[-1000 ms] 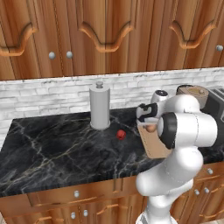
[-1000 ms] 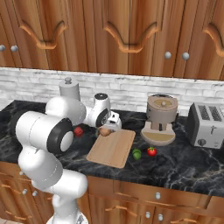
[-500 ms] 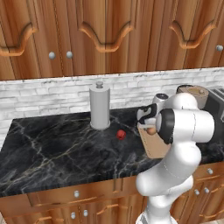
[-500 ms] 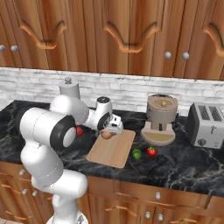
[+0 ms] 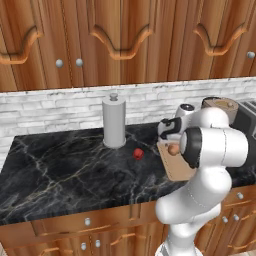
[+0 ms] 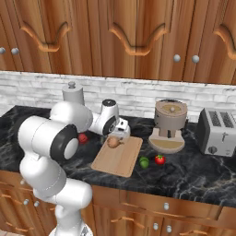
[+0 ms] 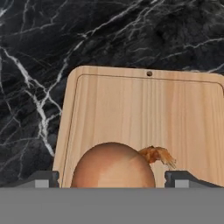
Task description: Place the avocado, onion, tomato, and bell pepper on the cutting board.
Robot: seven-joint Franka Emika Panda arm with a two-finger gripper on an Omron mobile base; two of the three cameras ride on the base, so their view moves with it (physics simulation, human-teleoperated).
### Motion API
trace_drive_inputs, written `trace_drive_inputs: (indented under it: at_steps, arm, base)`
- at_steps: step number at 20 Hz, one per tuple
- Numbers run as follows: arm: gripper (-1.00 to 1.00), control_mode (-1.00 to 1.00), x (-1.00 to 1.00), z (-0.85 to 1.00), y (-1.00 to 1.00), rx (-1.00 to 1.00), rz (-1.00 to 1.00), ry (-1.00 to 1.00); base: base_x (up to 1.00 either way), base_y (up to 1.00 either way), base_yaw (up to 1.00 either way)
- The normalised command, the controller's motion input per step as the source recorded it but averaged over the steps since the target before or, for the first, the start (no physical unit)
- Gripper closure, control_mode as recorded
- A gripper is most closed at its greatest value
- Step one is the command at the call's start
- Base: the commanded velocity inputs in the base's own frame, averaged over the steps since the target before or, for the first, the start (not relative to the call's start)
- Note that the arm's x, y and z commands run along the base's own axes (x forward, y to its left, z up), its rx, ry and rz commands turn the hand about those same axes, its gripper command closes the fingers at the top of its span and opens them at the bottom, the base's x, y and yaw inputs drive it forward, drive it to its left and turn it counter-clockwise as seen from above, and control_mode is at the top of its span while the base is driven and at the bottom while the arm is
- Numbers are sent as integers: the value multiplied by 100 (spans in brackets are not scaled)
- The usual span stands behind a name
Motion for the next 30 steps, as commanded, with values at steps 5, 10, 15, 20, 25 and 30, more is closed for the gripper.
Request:
trace_drive_inputs:
  at_steps: [5,10,15,20,25,30]
  arm:
    - [-100,-100,-5,34,-1,0,0,-1]
    - [-100,-100,-6,18,59,-3,0,0]
    - [-100,-100,-9,0,80,-4,0,0]
    - [-100,-100,-8,0,73,-3,-1,0]
    - [-100,-100,-4,0,61,-3,-7,0]
    - [-100,-100,0,-2,36,-1,-8,0]
  base:
    - [0,0,0]
    - [0,0,0]
    - [0,0,0]
    - [0,0,0]
    - [0,0,0]
    - [0,0,0]
